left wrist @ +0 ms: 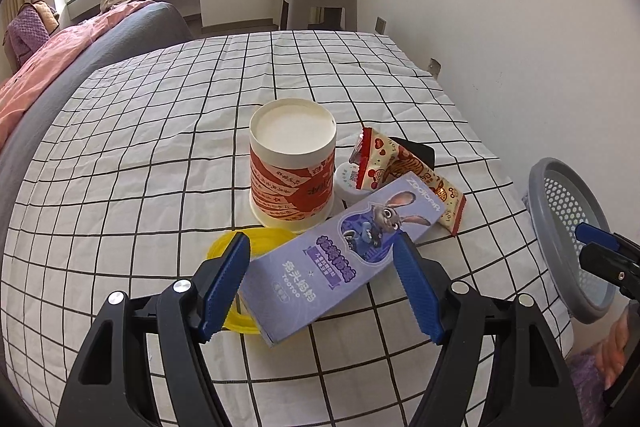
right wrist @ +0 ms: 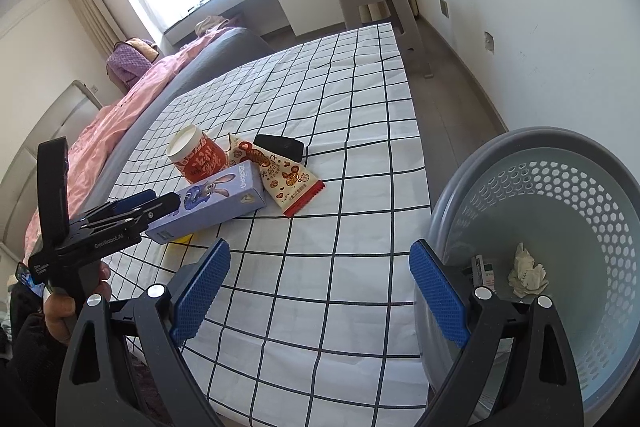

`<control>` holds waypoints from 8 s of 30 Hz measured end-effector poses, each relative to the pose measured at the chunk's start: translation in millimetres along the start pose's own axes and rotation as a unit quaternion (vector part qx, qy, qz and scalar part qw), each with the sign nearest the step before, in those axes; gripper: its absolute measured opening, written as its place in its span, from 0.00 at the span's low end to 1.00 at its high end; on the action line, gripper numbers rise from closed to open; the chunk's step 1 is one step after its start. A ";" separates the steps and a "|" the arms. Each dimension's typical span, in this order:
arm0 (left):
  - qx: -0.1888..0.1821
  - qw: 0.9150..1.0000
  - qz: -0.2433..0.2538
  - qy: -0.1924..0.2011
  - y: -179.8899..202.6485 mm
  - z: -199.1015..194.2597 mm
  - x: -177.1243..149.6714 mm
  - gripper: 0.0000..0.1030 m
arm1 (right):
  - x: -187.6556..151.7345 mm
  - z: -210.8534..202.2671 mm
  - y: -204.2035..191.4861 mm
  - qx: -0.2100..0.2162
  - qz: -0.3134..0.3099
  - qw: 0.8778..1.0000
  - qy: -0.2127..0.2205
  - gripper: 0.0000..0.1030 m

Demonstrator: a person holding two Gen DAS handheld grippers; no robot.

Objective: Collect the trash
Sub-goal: 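Close the left tool on the purple Zootopia toothpaste box and lift it, then hold the toothpaste box in the left tool while the right tool approaches the snack wrapper, then close the right tool on the red-and-white snack wrapper and lift it, then carry both items over the wastebasket and open both tools to drop them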

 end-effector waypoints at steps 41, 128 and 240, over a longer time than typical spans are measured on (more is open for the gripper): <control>0.004 0.998 0.019 -0.054 79.1 24.7 -48.9 0.69 | -0.2 -28.6 14.7 0.010 0.015 1.000 0.026 0.87; 0.112 0.987 -0.086 0.076 -34.7 -60.6 -8.1 0.42 | 37.8 127.6 -60.5 0.049 -0.131 0.984 -0.107 0.87; -0.079 0.990 0.110 0.028 259.5 -23.1 -55.1 0.42 | -56.0 -113.3 179.4 -0.176 0.099 0.979 0.038 0.37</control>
Point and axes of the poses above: each gripper's, at about its wrist camera, not at the fingertips, and z roughly the way its jaws point, y to its right, x to its top, the point moved 4 cm from there along z, roughly the way its jaws point, and after that the axes turned 6 degrees about -z, right-handed, at the moved point
